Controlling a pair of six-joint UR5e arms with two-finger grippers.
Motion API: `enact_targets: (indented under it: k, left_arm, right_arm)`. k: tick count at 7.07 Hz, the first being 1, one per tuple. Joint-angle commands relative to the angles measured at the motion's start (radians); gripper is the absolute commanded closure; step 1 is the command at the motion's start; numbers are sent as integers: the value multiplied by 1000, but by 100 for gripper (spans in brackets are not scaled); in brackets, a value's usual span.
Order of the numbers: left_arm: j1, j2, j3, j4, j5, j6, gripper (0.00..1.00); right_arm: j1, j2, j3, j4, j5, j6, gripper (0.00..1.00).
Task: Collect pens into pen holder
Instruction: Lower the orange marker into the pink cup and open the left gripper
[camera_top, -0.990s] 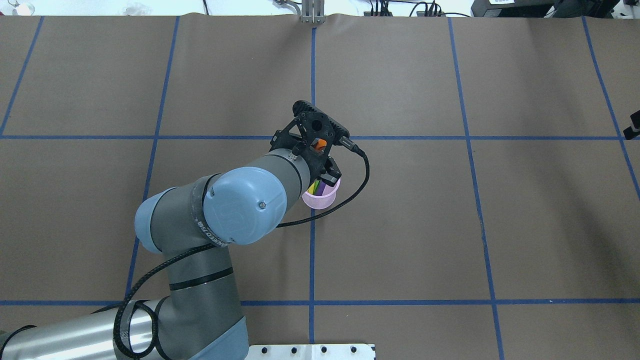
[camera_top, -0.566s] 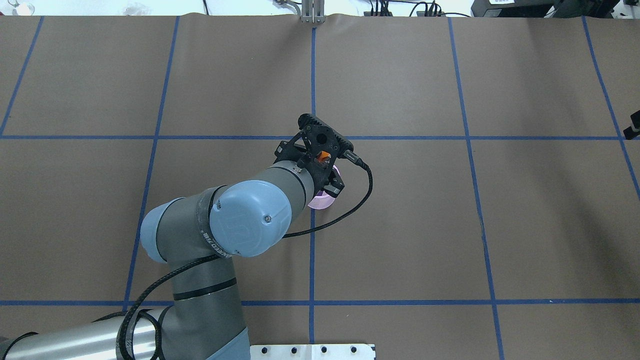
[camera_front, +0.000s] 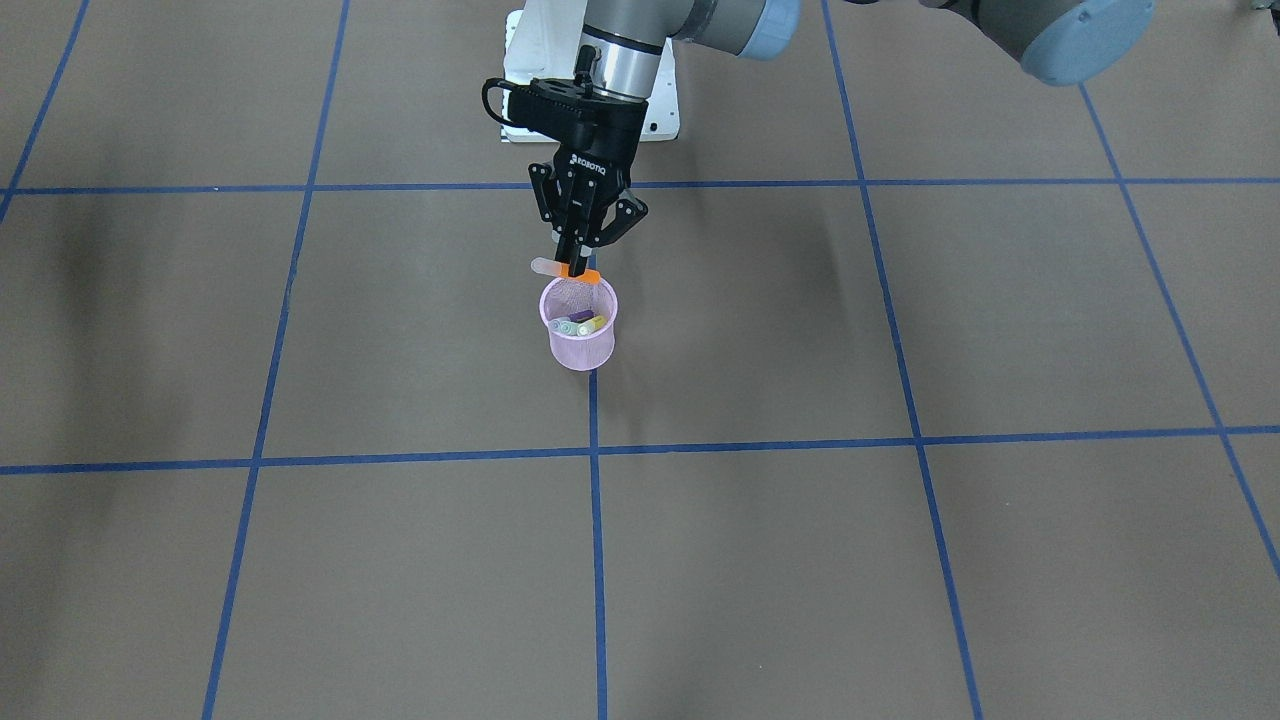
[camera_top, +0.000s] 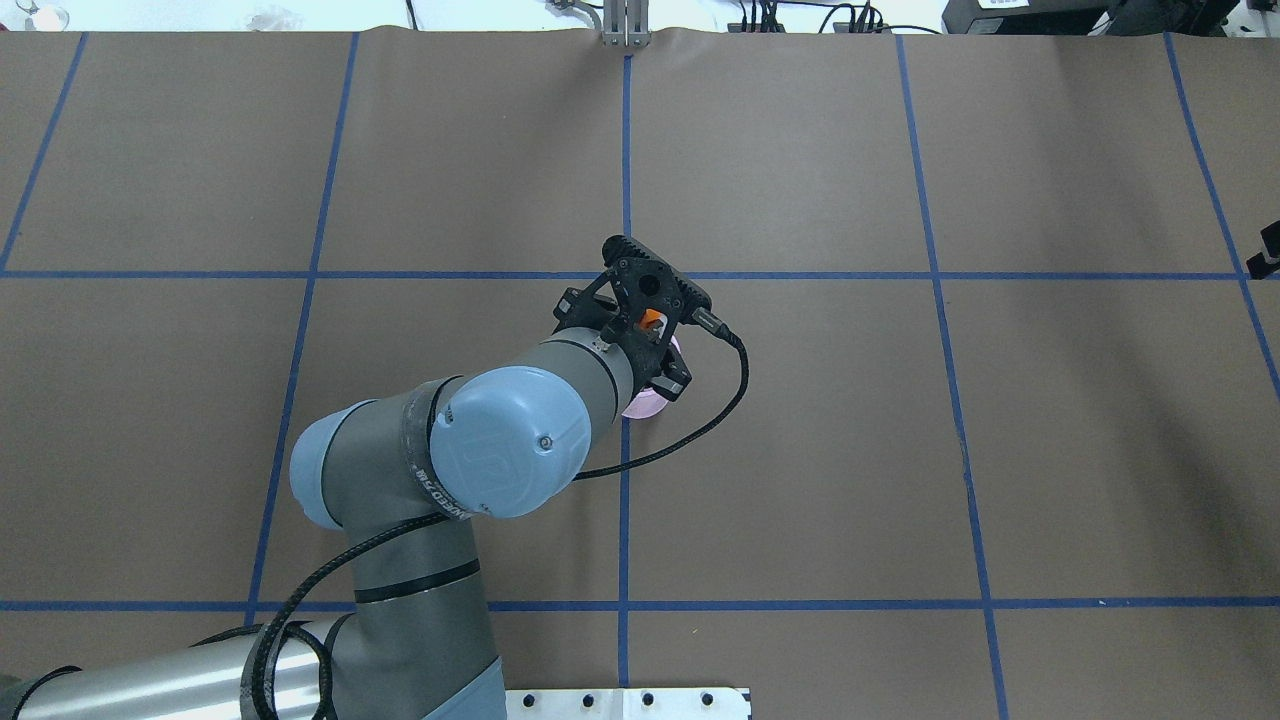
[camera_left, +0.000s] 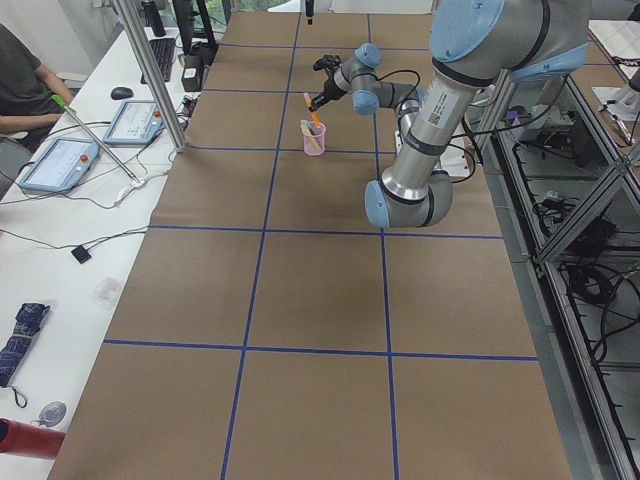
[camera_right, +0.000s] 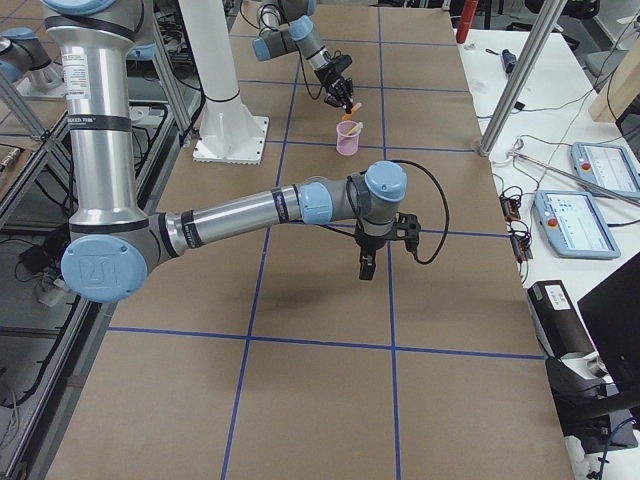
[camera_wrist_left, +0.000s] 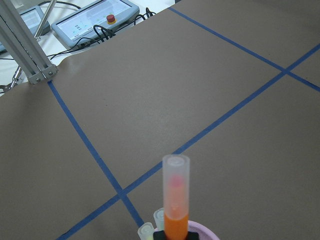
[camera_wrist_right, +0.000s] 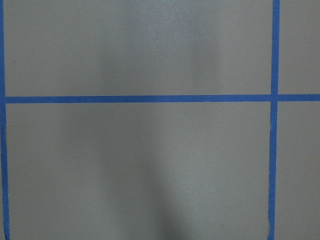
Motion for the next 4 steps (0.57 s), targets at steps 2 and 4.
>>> enact_targets:
  k: [2, 4]
  left_arm:
    - [1, -5, 14, -2, 0, 0, 29]
    - [-3, -5, 2, 0, 0, 3, 27]
  right_arm:
    - [0, 0, 0, 0, 0, 0, 0]
    - [0, 0, 0, 0, 0, 0, 0]
